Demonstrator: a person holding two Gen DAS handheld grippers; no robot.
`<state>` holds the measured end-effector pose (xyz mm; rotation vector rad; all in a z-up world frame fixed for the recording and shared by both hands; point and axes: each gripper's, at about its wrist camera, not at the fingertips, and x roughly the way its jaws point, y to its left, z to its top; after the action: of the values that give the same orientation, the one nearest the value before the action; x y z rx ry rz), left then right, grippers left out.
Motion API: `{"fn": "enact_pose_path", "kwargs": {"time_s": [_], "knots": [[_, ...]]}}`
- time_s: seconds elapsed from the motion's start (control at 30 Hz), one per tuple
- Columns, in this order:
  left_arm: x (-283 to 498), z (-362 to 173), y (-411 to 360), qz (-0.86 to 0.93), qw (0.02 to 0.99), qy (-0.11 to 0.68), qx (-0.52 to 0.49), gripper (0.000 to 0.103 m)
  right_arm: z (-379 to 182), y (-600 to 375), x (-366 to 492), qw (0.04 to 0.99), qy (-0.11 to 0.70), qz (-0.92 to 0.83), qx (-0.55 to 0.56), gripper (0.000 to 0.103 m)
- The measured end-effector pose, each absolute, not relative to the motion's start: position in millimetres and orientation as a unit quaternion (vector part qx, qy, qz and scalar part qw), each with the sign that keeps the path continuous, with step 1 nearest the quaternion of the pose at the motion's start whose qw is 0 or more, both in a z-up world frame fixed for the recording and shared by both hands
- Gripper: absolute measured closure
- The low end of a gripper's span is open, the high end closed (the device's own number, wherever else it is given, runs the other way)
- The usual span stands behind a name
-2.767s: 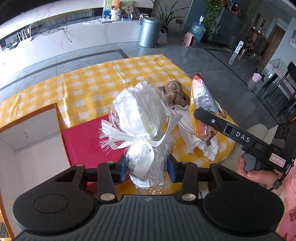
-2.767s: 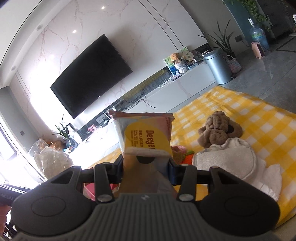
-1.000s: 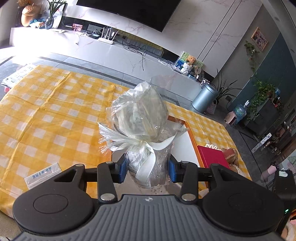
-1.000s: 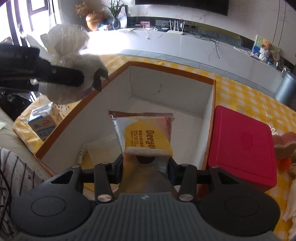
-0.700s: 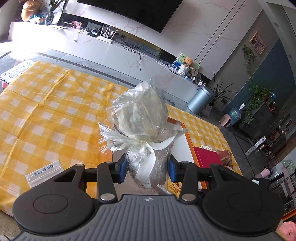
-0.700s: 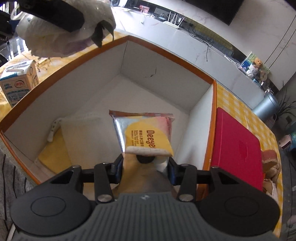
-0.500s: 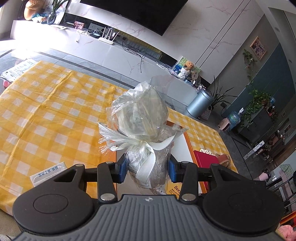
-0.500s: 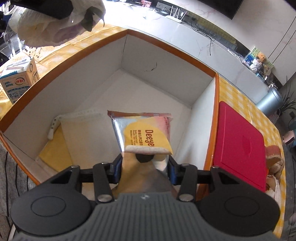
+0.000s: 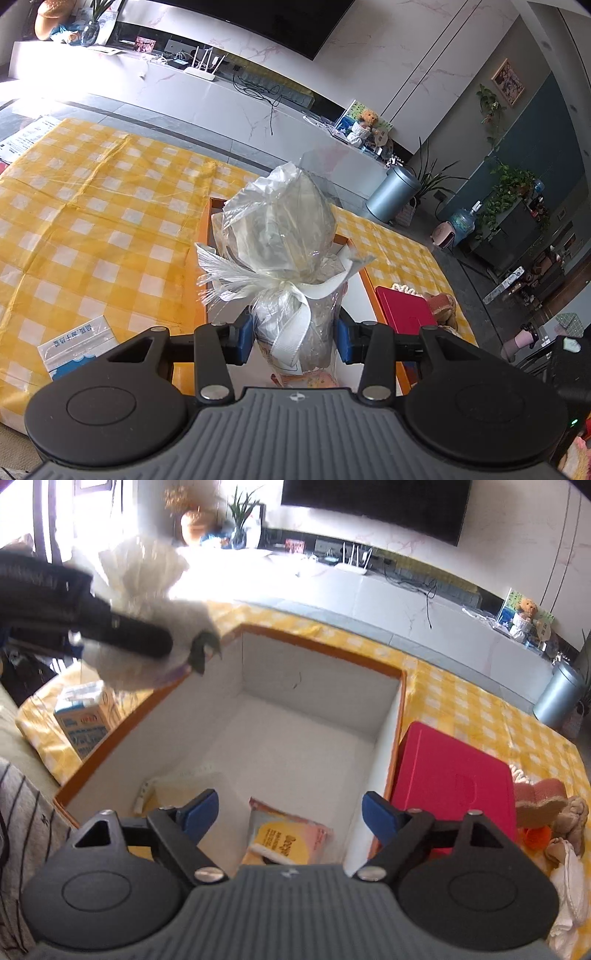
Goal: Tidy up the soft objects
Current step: 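Open the right gripper to drop the Deeger packet into the white box, then lower the plastic bag into the white box and open the left gripper while the right gripper withdraws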
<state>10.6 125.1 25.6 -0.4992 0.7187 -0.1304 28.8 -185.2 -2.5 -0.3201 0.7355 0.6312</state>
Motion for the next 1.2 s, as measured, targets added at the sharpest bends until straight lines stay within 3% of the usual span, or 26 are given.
{"fn": "enact_pose_path", "kwargs": {"time_s": [0.07, 0.43, 0.73, 1.2], "knots": [[14, 23, 121, -0.064, 0.904, 0.352, -0.236, 0.054, 7, -194, 35, 0.886, 0.333, 0.297, -0.126, 0.014], [38, -6, 79, -0.053, 0.896, 0.404, -0.176, 0.054, 13, -246, 75, 0.942, 0.245, 0.219, 0.069, 0.014], [53, -32, 56, -0.025, 0.883, 0.451, -0.13, 0.054, -19, -272, 85, 0.932, 0.284, 0.205, 0.09, 0.014], [64, -51, 41, -0.011, 0.855, 0.507, -0.108, 0.054, -19, -267, 79, 0.926, 0.291, 0.222, 0.092, 0.014]]}}
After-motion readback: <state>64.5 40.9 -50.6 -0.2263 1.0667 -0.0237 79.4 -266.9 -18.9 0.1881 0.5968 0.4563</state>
